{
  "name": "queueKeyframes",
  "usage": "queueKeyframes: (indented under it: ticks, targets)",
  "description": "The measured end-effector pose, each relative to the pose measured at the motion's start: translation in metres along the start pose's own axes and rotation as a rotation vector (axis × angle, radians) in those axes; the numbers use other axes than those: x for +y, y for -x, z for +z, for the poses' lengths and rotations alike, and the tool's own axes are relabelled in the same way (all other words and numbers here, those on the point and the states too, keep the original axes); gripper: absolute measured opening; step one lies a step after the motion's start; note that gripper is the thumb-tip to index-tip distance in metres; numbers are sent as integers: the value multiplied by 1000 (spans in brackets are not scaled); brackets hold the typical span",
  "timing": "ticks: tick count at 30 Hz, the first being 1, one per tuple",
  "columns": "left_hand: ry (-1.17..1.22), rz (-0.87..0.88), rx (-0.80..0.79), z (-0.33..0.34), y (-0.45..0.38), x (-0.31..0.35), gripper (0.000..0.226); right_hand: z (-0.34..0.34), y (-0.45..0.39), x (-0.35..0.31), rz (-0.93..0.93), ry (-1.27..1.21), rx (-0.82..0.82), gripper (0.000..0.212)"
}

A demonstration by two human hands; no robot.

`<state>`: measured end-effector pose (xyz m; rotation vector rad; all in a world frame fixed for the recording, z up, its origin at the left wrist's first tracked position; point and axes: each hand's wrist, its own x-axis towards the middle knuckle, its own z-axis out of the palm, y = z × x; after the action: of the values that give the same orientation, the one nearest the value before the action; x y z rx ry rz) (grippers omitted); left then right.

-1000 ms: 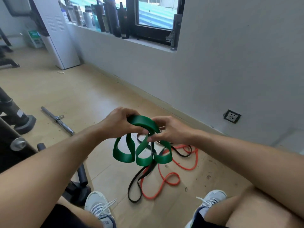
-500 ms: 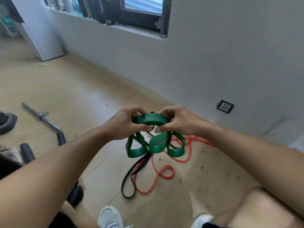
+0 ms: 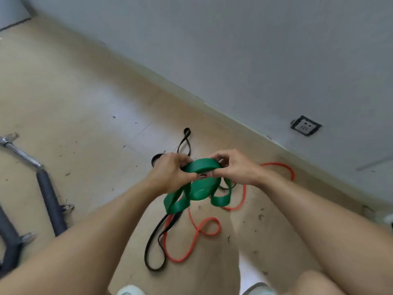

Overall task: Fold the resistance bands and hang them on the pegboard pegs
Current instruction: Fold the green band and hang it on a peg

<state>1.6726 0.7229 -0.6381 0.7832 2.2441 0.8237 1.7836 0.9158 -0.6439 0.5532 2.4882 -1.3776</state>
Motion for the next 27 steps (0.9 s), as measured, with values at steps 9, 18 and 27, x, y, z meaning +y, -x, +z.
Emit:
queueKeyframes:
  ticks: [9, 18, 27]
  targets:
    - [211, -33, -70, -115, 57, 183, 30, -143, 119, -157, 112, -129, 172, 37]
    - [165, 206, -101, -307, 147, 454, 25, -340, 289, -402, 178, -305, 359, 29]
    - [37, 429, -106, -347, 140, 596, 30, -431, 351, -456, 105, -364, 709, 39]
